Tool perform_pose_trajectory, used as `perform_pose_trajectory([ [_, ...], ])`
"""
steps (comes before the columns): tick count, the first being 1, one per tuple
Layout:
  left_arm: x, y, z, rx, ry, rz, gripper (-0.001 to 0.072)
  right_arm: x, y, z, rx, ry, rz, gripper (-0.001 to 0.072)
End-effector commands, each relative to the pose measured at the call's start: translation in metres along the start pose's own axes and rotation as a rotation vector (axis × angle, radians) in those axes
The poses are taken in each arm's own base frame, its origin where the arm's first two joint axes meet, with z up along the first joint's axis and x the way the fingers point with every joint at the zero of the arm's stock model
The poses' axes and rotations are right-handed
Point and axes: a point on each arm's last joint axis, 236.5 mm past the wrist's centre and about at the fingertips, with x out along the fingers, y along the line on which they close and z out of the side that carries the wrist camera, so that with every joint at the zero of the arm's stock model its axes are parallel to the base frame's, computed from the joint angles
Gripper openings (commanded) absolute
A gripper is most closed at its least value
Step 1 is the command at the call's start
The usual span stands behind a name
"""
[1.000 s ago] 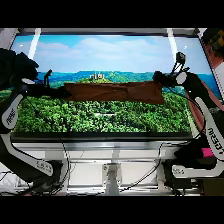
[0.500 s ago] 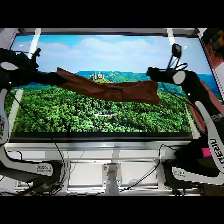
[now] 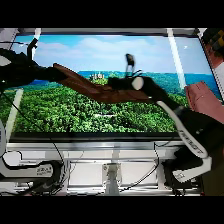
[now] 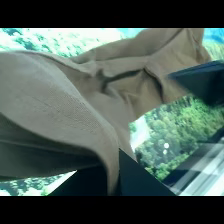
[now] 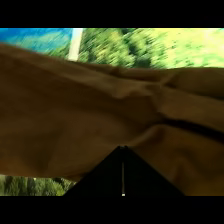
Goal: Fold the clothes and pants, and hang the long-sleeved shirts on hangers.
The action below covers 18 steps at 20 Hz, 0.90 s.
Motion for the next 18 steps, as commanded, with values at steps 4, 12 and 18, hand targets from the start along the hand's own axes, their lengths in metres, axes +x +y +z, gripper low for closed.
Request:
perform_pose_trajectory([
  [4,0.004,-0.009,-0.002,0.009,0.013,-0.012,0.002,0.07,0.041,-0.094,0.08,0.274,0.032,0.0011],
  [12,0.014,-0.043,0.029,0.036,-0.104,-0.112,0.0019,0.077,0.076,-0.095,0.097,0.21,0.101,0.0012],
  [18,0.054,-0.096,0.036,0.197,-0.13,-0.156,0.0019,0.063,0.076,-0.094,0.136,0.272,0.129,0.0012],
])
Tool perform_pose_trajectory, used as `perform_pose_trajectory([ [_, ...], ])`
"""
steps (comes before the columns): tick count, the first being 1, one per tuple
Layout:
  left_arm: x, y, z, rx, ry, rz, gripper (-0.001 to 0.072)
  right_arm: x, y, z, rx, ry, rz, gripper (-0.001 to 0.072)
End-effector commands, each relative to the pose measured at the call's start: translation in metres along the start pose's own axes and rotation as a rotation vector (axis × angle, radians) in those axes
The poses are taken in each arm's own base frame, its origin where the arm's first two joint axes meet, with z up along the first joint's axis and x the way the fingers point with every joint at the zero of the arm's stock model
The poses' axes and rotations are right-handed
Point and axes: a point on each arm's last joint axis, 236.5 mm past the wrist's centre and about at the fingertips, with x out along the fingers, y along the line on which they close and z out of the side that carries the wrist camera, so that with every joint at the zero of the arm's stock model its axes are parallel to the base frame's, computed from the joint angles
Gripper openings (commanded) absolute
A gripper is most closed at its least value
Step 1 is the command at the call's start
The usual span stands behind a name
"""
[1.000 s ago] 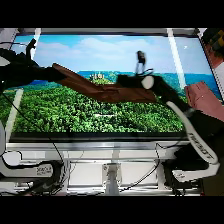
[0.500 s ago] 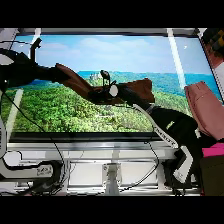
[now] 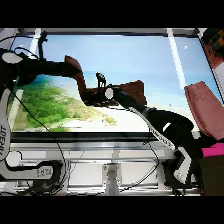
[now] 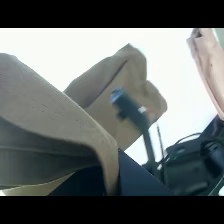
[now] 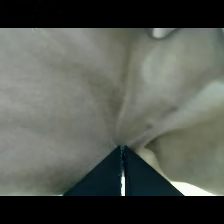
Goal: Fold the clothes and pants, and hang the long-sleeved shirts on hangers.
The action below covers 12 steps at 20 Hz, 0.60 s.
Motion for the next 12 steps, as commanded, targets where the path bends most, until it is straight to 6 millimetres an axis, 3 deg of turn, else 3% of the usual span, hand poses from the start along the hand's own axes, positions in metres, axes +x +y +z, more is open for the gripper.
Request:
perform_pose_trajectory([
  [1,0.028,-0.029,0.007,0.095,-0.023,-0.029,0.0019,-0.017,-0.018,0.005,-0.014,0.045,-0.04,0.0012],
  [4,0.048,-0.046,0.011,0.131,-0.045,-0.026,0.0019,-0.063,-0.059,0.033,-0.005,0.059,-0.121,0.0012],
  [9,0.079,-0.072,0.019,0.251,-0.095,0.001,0.0018,-0.18,-0.127,0.098,0.028,-0.049,-0.266,0.0013],
  [12,0.106,-0.097,0.02,0.287,-0.133,0.003,0.0018,-0.248,-0.155,0.123,0.072,-0.138,-0.319,0.0013],
])
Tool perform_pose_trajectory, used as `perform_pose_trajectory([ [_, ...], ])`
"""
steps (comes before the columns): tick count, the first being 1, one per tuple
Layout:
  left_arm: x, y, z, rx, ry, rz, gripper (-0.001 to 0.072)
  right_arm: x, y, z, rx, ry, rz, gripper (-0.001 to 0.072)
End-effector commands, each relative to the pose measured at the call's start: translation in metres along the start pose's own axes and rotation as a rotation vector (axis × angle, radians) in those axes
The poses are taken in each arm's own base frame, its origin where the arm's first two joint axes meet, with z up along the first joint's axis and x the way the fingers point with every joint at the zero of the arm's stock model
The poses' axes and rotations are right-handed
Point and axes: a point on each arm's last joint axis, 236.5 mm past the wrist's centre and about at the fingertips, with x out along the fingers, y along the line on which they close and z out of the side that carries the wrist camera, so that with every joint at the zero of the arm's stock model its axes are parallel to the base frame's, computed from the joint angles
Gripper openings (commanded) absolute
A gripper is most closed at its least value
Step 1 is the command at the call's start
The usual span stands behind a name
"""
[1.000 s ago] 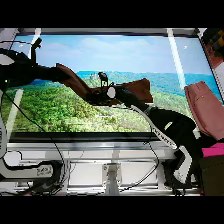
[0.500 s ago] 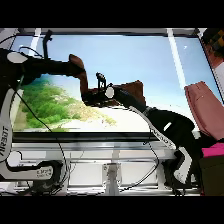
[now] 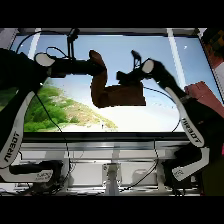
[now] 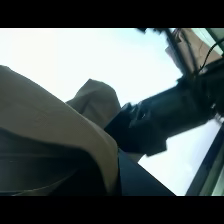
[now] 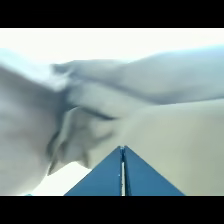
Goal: Fold the clothes and pants, and hang the long-sleeved shirts on hangers.
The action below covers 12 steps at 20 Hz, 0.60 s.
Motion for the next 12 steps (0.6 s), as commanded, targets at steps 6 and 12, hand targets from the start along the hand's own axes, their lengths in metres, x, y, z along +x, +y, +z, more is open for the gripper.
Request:
perform_pose_trajectory([
  [6,0.092,-0.071,-0.002,0.11,-0.112,0.04,0.0019,-0.116,-0.091,0.046,0.108,-0.142,-0.129,0.0014],
  [12,0.132,-0.108,-0.04,0.132,-0.056,-0.006,0.0259,-0.118,-0.099,0.043,0.102,-0.126,-0.153,0.0037],
])
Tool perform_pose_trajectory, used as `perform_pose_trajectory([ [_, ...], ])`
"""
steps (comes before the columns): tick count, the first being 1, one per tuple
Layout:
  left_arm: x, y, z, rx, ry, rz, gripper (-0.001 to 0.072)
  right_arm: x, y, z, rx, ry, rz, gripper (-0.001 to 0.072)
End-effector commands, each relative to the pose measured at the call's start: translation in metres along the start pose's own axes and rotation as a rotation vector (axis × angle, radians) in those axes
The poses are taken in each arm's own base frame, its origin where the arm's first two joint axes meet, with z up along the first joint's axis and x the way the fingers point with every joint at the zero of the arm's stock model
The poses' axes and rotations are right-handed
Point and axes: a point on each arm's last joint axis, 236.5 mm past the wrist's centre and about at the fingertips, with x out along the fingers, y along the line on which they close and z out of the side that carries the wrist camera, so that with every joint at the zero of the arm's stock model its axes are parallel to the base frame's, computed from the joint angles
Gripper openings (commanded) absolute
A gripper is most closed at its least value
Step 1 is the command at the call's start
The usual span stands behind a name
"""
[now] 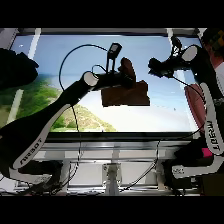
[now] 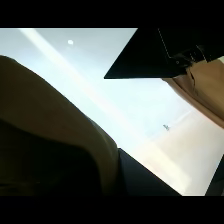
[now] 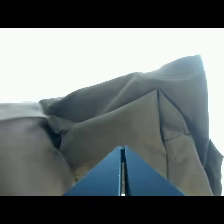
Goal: Fold the clothes and pants, and hang the long-sleeved shirts on hangers.
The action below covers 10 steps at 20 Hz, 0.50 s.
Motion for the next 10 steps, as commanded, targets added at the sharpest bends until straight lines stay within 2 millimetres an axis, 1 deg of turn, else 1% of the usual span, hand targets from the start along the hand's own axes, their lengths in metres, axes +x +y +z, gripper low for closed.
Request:
perform_pose_trajectory([
  [1,0.015,-0.02,-0.011,0.017,0.006,-0.012,0.0486,-0.004,-0.006,0.001,-0.022,-0.003,-0.013,0.0055],
  [2,0.015,-0.021,-0.012,0.018,0.007,-0.014,0.0647,-0.004,-0.008,0.002,-0.032,-0.005,-0.02,0.0146],
  [3,0.015,-0.022,-0.013,0.018,0.011,-0.018,0.0672,-0.004,-0.009,0.002,-0.053,-0.005,-0.028,0.0199],
  [5,0.015,-0.022,-0.012,0.018,0.012,-0.019,0.0672,-0.005,-0.018,0.003,-0.105,-0.008,-0.063,0.0208],
  [6,0.014,-0.02,-0.011,0.017,0.01,-0.017,0.0672,-0.005,-0.025,0.004,-0.121,-0.01,-0.096,0.025],
  [8,0.011,-0.014,-0.007,0.014,0.003,-0.007,0.0671,-0.007,-0.04,0.004,-0.173,0.001,-0.154,0.0525],
  [9,0.008,-0.009,-0.004,0.011,-0.005,0.001,0.0671,-0.008,-0.047,0.002,-0.217,0.02,-0.173,0.0561],
  [10,0.004,-0.003,0.001,0.008,-0.014,0.011,0.0671,-0.009,-0.054,-0.002,-0.258,0.048,-0.184,0.056],
])
